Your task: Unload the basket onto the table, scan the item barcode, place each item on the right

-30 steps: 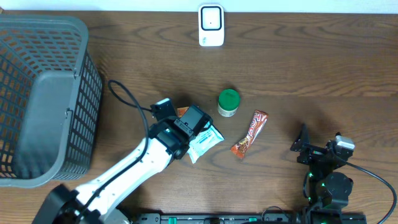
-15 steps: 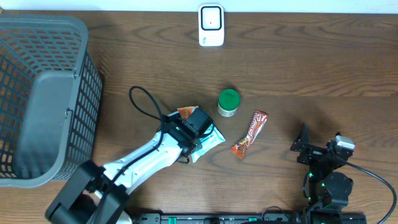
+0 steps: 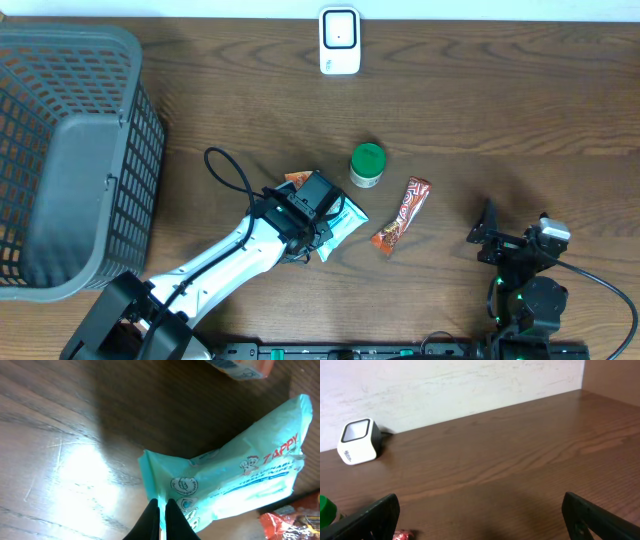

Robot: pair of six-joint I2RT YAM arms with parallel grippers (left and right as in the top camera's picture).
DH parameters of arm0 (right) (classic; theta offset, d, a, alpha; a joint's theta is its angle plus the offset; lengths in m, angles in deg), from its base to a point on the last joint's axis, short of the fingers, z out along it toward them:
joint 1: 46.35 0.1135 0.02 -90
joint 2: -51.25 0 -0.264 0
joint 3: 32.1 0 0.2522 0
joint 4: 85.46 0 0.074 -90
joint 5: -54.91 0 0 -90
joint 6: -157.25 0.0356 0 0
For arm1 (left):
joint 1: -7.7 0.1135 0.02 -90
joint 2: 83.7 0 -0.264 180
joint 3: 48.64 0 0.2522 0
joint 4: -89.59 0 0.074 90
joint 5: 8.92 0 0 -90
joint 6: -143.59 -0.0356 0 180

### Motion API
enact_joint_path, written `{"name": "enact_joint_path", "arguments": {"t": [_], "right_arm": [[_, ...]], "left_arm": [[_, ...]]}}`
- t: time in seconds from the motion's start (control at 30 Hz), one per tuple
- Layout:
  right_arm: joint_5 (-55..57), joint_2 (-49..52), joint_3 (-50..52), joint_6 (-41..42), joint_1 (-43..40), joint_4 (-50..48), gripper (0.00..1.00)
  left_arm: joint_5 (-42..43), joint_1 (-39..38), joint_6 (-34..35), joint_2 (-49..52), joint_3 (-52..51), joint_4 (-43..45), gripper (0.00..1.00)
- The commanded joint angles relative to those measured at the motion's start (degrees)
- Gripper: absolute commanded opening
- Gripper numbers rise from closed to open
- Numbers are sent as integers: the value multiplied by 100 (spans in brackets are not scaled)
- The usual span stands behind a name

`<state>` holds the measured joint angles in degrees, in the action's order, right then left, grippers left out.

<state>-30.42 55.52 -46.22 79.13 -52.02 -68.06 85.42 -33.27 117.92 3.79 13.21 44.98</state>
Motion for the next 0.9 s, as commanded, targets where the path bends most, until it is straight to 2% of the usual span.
{"name": "enact_joint_path", "arguments": {"t": [0.0, 0.07, 0.27, 0.33, 0.5, 0.67, 0.87], "right_arm": [[13, -15, 4, -61, -24, 22, 99], [13, -15, 4, -61, -24, 22, 99], [13, -15, 4, -61, -24, 22, 99], [13, -15, 4, -61, -24, 22, 99], [13, -15, 4, -61, -24, 22, 99], [13, -15, 4, -61, -24, 22, 99], [13, -15, 4, -61, -24, 22, 99]], "left_arm": [[-214, 13, -243, -149, 15, 4, 7], [-424, 13, -323, -269, 17, 0, 8], [-2234, 13, -411, -503, 13, 83, 7], [-2452, 33, -470, -352, 13, 326, 8], [-2435, 35, -472, 15, 13, 706, 7], [-2411, 39, -468, 310, 13, 719, 8], [-1279, 39, -448, 350, 13, 719, 8]]}}
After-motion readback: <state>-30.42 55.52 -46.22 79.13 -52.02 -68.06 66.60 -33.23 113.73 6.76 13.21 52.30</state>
